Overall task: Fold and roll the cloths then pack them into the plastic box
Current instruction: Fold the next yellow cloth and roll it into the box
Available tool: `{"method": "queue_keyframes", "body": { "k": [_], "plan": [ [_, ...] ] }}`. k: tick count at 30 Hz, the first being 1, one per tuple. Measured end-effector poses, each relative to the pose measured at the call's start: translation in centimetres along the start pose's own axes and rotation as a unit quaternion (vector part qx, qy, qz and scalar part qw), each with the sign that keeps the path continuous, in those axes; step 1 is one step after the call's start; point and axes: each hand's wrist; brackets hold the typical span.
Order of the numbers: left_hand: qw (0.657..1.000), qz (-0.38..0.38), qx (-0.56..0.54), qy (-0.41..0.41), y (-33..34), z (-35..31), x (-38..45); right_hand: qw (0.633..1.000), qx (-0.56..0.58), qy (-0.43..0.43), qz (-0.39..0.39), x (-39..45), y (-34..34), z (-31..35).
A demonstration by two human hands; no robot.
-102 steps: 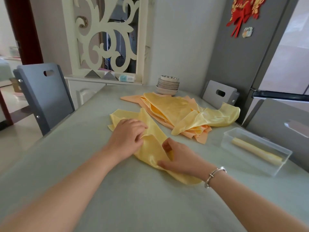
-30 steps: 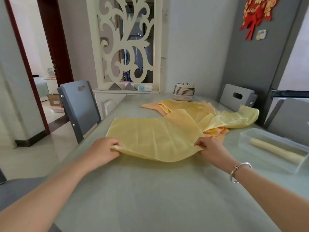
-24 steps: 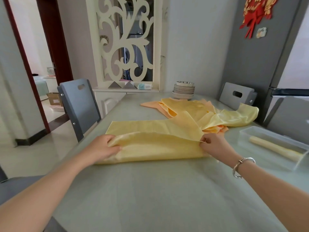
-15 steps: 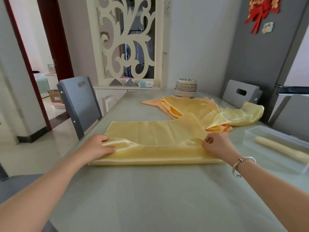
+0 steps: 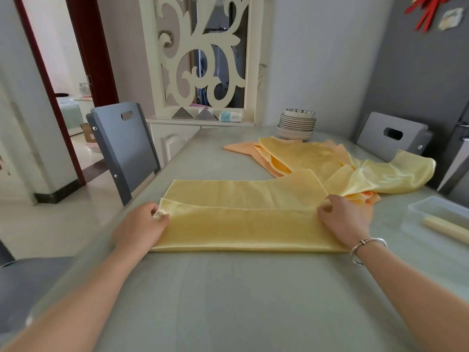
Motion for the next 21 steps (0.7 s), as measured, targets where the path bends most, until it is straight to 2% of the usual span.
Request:
{"method": "queue_keyframes", "body": {
  "k": [10,18,21],
  "plan": [
    [0.998,-0.038,0.05,0.005,0.5,0.1,0.2,0.997,0.076,-0.016,0.03,0.8,0.7,-0.6],
    [0.994,-0.052,0.091,0.017,0.5,-0.4,-0.3,0.995,0.065,-0.07,-0.025,1.3,1.2,-0.4],
    [0.989,-0.093,0.108,0.039,0.1,-1.4,-1.0,0.995,0.055,-0.075,-0.017,1.6,1.4,-0.5]
  ]
}}
Point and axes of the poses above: each hand's wrist, its own x-axis towards the middle knuckle, its own y-axis out of the palm, z = x × y, and after that the axes turned 7 degrees about z, right-handed
